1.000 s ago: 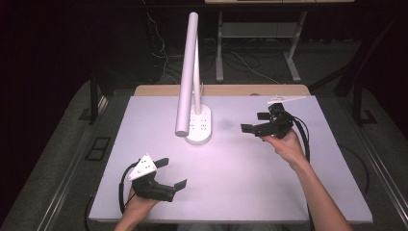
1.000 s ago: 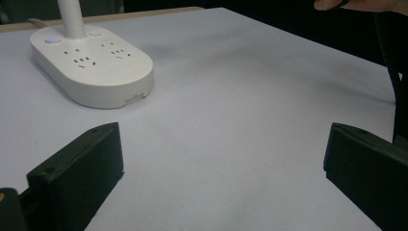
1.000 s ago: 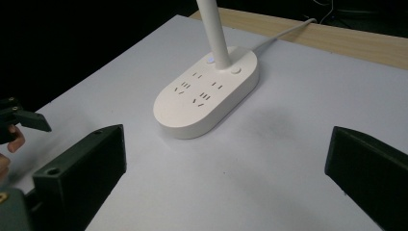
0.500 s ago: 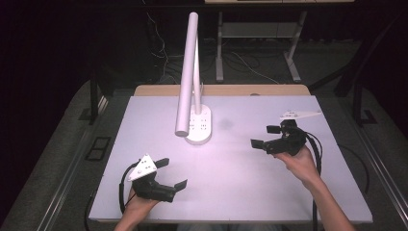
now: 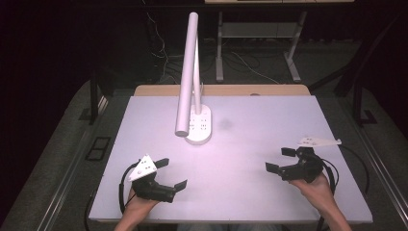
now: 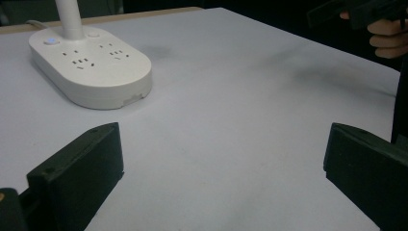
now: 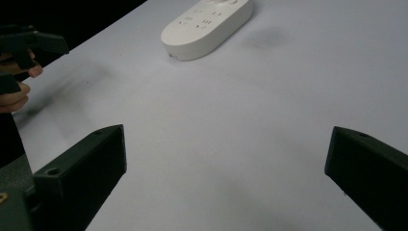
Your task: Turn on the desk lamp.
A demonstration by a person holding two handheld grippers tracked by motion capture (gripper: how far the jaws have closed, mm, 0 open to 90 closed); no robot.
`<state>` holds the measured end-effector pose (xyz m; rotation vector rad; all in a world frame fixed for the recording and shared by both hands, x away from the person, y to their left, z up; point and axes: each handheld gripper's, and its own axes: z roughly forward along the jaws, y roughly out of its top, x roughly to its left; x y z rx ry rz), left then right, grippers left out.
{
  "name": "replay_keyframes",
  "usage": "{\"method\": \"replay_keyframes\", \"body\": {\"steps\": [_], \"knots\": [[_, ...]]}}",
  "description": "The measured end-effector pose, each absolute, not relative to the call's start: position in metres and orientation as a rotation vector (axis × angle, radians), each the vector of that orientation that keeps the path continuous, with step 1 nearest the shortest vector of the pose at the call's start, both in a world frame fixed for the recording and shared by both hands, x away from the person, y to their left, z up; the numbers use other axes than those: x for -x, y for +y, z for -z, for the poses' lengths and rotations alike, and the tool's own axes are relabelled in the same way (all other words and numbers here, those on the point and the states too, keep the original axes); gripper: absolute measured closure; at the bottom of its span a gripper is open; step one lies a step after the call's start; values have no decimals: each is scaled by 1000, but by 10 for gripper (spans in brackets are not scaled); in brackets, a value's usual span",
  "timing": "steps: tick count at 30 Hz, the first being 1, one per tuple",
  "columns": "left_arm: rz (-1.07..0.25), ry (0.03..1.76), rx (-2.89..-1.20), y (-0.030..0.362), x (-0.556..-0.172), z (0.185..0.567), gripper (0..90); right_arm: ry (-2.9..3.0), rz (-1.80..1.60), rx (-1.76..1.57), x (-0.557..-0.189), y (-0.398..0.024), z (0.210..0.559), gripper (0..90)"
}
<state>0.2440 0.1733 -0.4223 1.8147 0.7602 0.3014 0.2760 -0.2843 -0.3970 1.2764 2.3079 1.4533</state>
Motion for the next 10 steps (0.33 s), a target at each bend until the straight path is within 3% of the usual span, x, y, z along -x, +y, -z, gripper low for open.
{"method": "replay_keyframes", "body": {"steps": [10], "knots": [[-303, 758, -1820, 173, -245, 422, 0, 2268, -1456, -1346, -250, -295, 417, 1]]}}
